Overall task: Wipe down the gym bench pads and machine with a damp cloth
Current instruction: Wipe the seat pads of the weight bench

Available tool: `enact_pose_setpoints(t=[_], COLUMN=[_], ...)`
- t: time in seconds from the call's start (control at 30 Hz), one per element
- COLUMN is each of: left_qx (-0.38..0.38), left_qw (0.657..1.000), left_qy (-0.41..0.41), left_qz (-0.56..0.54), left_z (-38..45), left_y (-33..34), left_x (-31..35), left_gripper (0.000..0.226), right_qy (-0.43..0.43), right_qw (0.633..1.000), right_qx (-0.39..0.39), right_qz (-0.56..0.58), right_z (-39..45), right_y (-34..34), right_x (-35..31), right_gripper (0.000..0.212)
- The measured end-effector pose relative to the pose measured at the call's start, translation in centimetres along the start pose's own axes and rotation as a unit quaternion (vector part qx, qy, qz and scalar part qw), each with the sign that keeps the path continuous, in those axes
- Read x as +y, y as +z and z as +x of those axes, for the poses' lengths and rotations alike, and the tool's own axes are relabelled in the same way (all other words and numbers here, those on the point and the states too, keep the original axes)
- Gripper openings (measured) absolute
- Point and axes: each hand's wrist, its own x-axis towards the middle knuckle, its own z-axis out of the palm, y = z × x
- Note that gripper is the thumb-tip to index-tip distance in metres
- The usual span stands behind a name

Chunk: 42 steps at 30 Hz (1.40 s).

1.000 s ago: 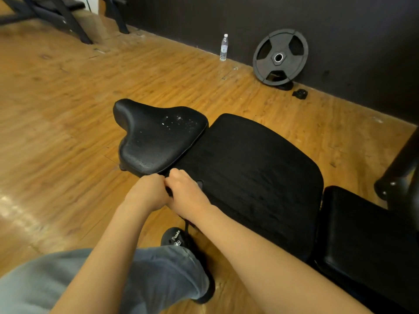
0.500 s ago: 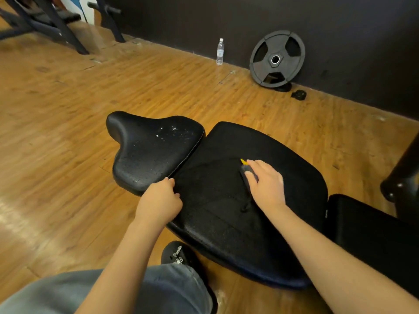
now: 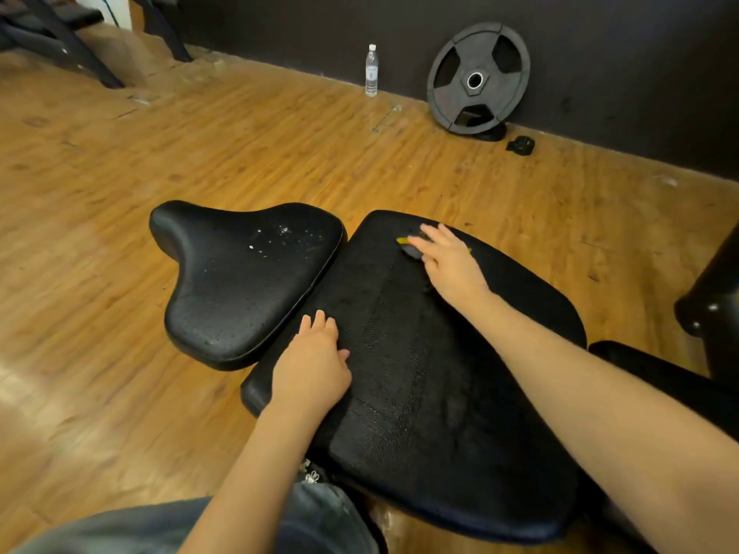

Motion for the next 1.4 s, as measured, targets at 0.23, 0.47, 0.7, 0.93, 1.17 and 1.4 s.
enact_pose_setpoints(t=[0.23, 0.47, 0.7, 0.93, 1.17, 1.4], left_qx=[-0.029, -0.025, -0.086, -0.059, -0.055, -0.104], left_qw=[0.997, 0.998, 0.992, 0.996, 0.996, 0.989], left_qy=[-0.056, -0.043, -0.049, -0.034, -0.013, 0.045], left_qz=[0.047, 0.044, 0.078, 0.063, 0.067, 0.093], left_z=[0.9, -0.8, -0.4, -0.6, -1.7, -4.5], left_y=[-0.5, 0.5, -1.5, -0.1, -0.4, -1.0], left_x=[2.5, 2.0, 2.3, 1.4, 1.9, 0.2], left_gripper=[0.059, 0.061, 0.067, 0.064, 0.062, 0.067], right_qy=[-0.142, -0.151, 0.095, -0.006, -0.224, 0.147], right_qw=[0.984, 0.976, 0.988, 0.991, 0.961, 0.981], right_qx=[-0.047, -0.121, -0.070, -0.025, -0.133, -0.005], right_qz=[0.099, 0.101, 0.101, 0.130, 0.090, 0.129], right_z=[-3.8, -17.3, -7.8, -7.5, -20.2, -14.4], right_y=[2.1, -3.4, -4.0, -0.5, -3.1, -6.0], right_x=[-7.2, 0.1, 6.0, -0.7, 0.5, 10.8], right_gripper=[0.039, 0.047, 0.042, 0.038, 0.047, 0.045])
